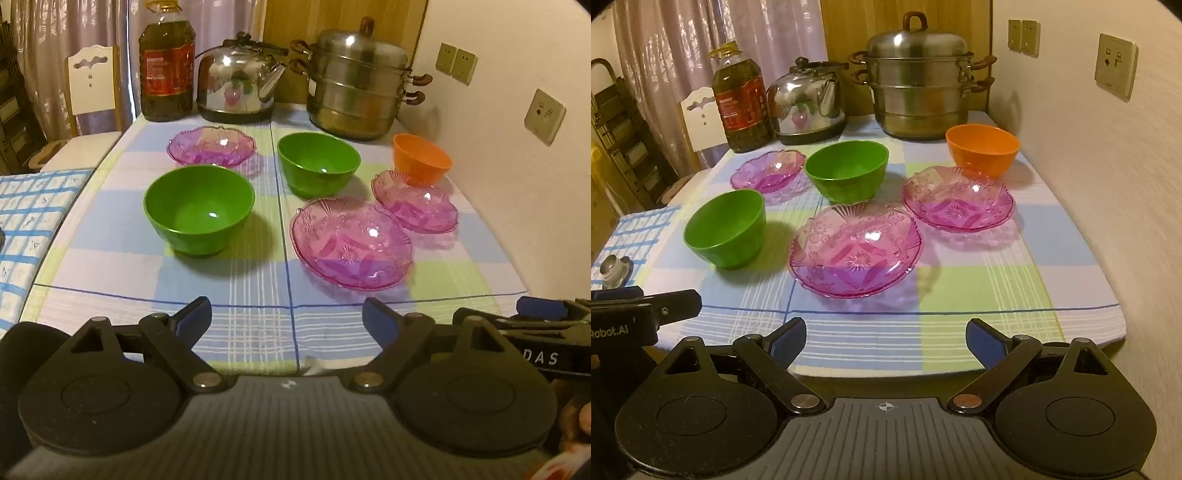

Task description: Organize plates and bowls

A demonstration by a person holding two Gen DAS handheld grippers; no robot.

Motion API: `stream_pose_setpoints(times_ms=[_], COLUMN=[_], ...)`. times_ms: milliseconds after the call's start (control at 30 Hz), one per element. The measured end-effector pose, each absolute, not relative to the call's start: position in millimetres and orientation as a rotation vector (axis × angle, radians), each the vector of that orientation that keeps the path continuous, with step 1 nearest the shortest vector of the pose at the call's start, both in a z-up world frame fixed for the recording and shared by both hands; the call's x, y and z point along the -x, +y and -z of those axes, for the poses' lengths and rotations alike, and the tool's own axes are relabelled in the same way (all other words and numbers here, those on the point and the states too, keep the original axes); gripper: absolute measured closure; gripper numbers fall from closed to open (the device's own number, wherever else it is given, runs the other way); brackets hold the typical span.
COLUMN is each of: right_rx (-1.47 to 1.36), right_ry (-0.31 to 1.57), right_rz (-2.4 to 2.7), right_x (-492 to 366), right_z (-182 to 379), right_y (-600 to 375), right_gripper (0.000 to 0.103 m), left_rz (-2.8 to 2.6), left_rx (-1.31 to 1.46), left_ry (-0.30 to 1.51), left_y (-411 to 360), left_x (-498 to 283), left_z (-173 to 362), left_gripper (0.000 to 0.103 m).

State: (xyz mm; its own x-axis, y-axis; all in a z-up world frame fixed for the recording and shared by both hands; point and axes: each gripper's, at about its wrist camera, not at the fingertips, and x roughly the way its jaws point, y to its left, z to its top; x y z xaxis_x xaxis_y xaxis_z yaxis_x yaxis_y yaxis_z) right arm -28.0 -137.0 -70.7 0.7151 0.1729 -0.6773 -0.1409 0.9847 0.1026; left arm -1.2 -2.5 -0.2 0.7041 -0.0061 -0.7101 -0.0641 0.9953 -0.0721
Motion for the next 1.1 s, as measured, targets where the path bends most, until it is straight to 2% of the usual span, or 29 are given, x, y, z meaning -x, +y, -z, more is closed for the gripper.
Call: stream_pose_setpoints(times_ms=[267,1100], right_rx=[-0.042,-0.042], right_ry=[0.754,0.762], right_rz=[-0.165,-0.162], right_x=[27.6,27.0], right_z=[71.8,72.6], right_y=[-138.2,-137.2], right_gripper=[0.01,0.01], left_rz=[-0.001,-0.006], left_rx=[0.141,0.134], left_ry=[0.836,0.849], left_y=[3.4,-5.2], left_x=[0.3,-1.6], left_z=[21.7,11.2], left_gripper=[0.016,0.016])
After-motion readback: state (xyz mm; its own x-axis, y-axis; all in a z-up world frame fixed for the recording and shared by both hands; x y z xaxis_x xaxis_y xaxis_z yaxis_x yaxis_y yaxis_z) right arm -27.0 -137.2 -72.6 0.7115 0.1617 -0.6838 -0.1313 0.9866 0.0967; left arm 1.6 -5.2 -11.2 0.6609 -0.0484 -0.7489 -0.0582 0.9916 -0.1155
